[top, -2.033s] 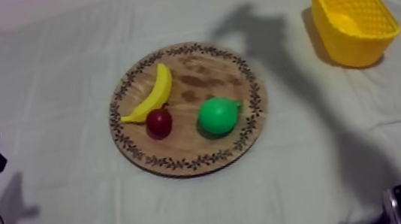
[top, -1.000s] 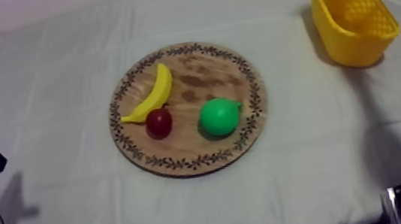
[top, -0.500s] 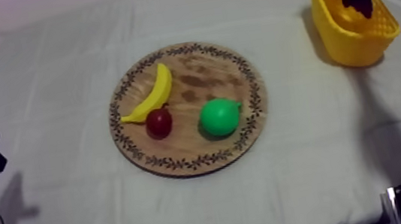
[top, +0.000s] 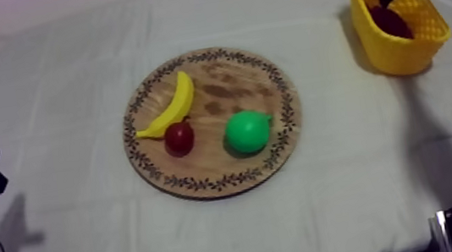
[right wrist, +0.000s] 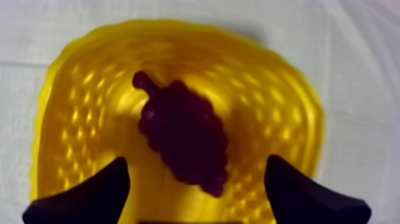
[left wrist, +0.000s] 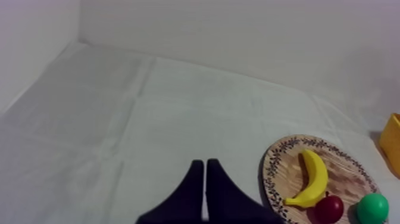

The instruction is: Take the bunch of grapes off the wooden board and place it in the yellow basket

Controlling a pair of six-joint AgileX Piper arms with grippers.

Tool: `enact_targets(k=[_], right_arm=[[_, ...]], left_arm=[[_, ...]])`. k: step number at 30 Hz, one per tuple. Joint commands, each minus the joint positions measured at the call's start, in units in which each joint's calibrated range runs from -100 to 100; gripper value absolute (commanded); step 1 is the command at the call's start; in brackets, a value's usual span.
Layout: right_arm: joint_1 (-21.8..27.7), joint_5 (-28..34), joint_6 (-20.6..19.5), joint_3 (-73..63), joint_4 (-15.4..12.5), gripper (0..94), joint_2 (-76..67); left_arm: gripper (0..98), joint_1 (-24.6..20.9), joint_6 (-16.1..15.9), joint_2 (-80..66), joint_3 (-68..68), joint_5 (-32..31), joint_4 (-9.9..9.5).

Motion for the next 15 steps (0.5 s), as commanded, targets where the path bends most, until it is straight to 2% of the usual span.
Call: enact_targets(k=[1, 6, 15], right_arm=[[0.23, -0.18, -0.14, 0.45, 0.01, 61.9, -1.10], [0.72, -1.21, -0.91, 2.22, 0.08, 55.2, -4.24], [1.68, -5.83, -4.22, 10.04, 2.37, 43.4, -12.09]], left_arm=[[0.1, 0.00, -0.02, 0.00, -0.02, 0.00, -0.02], [0.1, 0.00, -0.02, 0.00, -0.02, 0.00, -0.02], [0.1, 0.00, -0.02, 0.00, -0.02, 0.00, -0.02]])
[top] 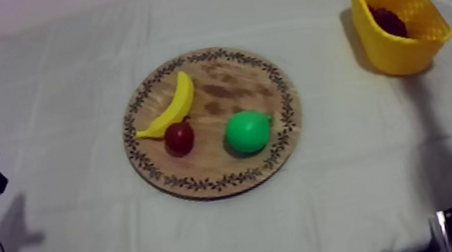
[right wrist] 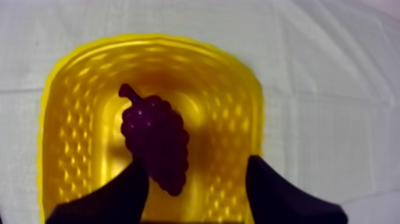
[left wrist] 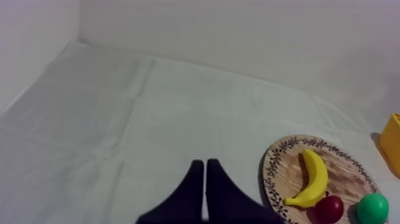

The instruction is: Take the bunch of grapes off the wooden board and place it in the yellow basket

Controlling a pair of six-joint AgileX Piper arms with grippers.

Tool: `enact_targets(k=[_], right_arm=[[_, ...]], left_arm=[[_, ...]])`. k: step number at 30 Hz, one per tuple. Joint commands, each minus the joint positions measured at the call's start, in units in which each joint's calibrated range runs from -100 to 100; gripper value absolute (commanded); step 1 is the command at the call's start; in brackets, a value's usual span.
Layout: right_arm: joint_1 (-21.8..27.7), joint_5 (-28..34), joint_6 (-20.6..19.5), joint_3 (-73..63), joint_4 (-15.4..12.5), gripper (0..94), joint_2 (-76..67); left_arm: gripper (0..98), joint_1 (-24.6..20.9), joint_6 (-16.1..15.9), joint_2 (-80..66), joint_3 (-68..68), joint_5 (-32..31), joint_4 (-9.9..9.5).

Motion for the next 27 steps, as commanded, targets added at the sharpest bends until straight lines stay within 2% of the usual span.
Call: enact_targets(k=[1, 11, 21, 27], right_arm=[[-0.02, -1.10, -0.77, 2.78, 0.87, 42.1, -2.26], [-0.12, -7.50, -5.04, 14.87, 5.40, 34.9, -11.89], [0.32, -18.02, -11.09, 29.93, 10.50, 29.1, -24.51], [0.15, -21.89, -12.47, 38.32, 11.78, 22.8, -32.11]], left_arm=[[0.1, 0.00, -0.02, 0.00, -0.02, 0.00, -0.02], [0.1, 0.00, -0.02, 0.00, -0.02, 0.00, -0.02], [0.1, 0.00, -0.02, 0.00, -0.02, 0.00, -0.02], [0.1, 0.00, -0.02, 0.00, -0.02, 0.00, -0.02]])
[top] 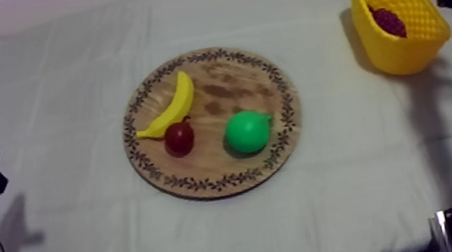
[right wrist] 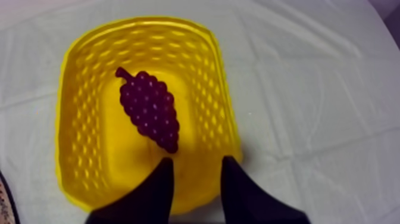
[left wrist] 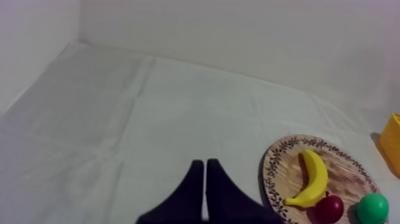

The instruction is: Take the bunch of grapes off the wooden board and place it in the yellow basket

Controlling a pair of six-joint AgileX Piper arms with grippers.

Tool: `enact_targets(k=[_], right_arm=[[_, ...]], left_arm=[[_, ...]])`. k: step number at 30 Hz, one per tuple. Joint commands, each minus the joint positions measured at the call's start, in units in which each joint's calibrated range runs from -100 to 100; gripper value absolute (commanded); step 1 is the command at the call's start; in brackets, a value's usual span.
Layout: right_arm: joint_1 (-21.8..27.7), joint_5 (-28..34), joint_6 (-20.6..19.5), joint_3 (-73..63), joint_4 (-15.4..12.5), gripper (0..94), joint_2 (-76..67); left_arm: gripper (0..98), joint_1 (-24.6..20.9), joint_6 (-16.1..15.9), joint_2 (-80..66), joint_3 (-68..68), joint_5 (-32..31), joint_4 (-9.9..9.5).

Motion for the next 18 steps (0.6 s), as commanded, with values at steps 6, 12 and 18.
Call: enact_targets(k=[6, 12, 18], right_arm=[[-0.08, -3.93, -0.87, 10.84, 1.03, 17.9, -9.53], [-0.48, -6.77, -0.98, 18.45, 1.13, 13.9, -17.10], [-1.50, -10.41, 1.94, 28.57, -0.70, 5.7, -27.99]], left_arm=[[0.1, 0.00, -0.02, 0.00, -0.02, 0.00, -0.02], [0.1, 0.00, -0.02, 0.00, -0.02, 0.00, -0.02], [0.1, 0.00, -0.02, 0.00, -0.02, 0.00, -0.02]])
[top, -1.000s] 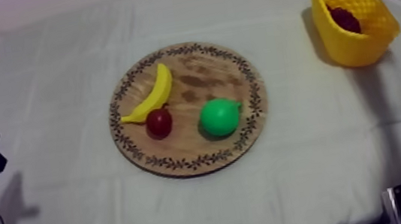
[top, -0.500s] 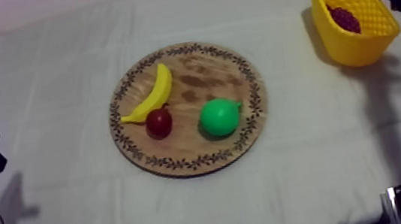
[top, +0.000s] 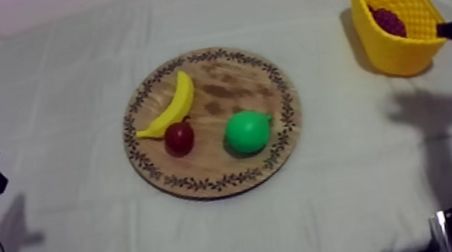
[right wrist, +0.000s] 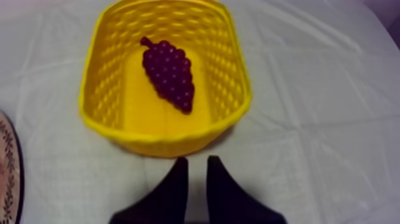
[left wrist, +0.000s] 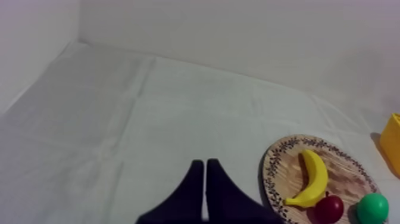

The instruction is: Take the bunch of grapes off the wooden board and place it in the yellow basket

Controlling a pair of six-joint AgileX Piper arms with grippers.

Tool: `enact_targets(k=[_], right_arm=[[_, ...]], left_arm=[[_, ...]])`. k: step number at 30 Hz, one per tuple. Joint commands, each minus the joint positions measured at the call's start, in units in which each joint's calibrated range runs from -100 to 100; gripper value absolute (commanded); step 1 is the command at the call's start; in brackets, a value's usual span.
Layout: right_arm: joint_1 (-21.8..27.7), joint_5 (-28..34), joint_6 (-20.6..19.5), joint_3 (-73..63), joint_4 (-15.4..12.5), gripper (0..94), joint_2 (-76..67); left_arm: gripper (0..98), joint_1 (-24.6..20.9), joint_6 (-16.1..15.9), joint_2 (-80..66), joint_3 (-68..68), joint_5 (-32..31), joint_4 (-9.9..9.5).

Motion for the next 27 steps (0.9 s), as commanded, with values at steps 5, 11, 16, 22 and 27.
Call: enact_targets(k=[5, 11, 16, 22, 27], right_arm=[[-1.02, -3.46, 6.05, 13.17, -5.03, 1.6, -16.42], [-1.36, -5.28, 8.29, 23.41, -8.04, 0.8, -29.41], [-1.41, -4.69, 14.26, 27.56, -13.92, 0.8, -37.40], [-1.05, -0.59, 21.57, 28.44, -20.56, 0.7, -45.22], [-0.65, 6.40, 24.17, 28.54, -22.62, 0.8, -50.90]], left_arm=[[0.1, 0.00, -0.02, 0.00, -0.02, 0.00, -0.02], [0.1, 0.00, -0.02, 0.00, -0.02, 0.00, -0.02], [0.1, 0.00, -0.02, 0.00, -0.02, 0.00, -0.02], [0.1, 0.00, -0.02, 0.00, -0.02, 0.00, -0.02], [0.1, 0.00, -0.02, 0.00, -0.02, 0.00, -0.02]])
